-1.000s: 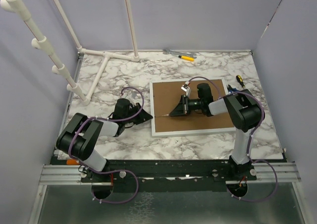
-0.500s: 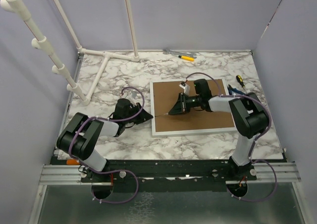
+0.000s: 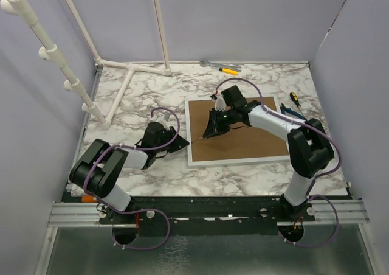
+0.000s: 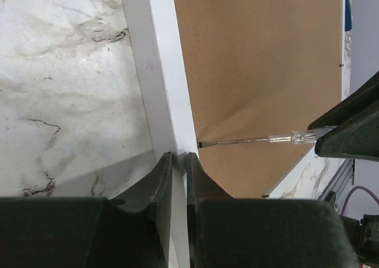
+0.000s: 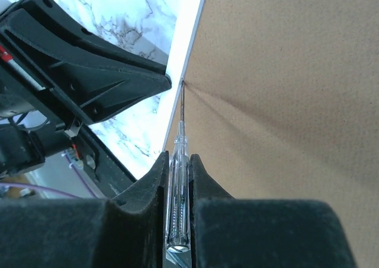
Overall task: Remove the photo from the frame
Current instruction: Release the photo frame item from the photo frame.
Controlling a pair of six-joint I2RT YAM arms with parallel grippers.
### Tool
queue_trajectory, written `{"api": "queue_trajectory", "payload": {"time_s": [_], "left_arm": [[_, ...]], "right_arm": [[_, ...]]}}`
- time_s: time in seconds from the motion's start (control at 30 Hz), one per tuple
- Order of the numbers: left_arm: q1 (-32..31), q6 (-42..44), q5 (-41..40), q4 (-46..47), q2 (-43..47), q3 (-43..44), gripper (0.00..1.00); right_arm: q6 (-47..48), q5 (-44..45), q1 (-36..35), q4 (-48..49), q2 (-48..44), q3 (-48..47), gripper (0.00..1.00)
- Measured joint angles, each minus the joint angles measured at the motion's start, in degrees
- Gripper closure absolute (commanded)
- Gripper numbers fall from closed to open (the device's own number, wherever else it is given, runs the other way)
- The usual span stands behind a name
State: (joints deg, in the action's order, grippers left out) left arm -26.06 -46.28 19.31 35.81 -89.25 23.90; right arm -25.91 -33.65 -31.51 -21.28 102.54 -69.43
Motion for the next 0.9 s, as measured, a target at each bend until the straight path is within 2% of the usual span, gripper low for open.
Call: {"api": "queue_trajectory", "payload": {"time_s": [0.3, 0.6, 0.9], "left_arm": [[-0.92, -0.04, -1.73, -0.35, 0.42, 0.00, 0.89], [-1.07, -0.17, -2.01, -0.33, 0.44, 0.00, 0.89], [-1.09, -0.39, -2.05, -0.33, 0.42, 0.00, 0.89]], "right_arm": [[-1.29, 11.47, -5.97, -10.38, 0.81, -8.50, 0.99], [-2.97, 22.67, -12.15, -24.33, 7.43, -23.56, 0.99], [-5.97, 30.12, -16.17, -31.04, 11.19, -31.21, 0.99]]}}
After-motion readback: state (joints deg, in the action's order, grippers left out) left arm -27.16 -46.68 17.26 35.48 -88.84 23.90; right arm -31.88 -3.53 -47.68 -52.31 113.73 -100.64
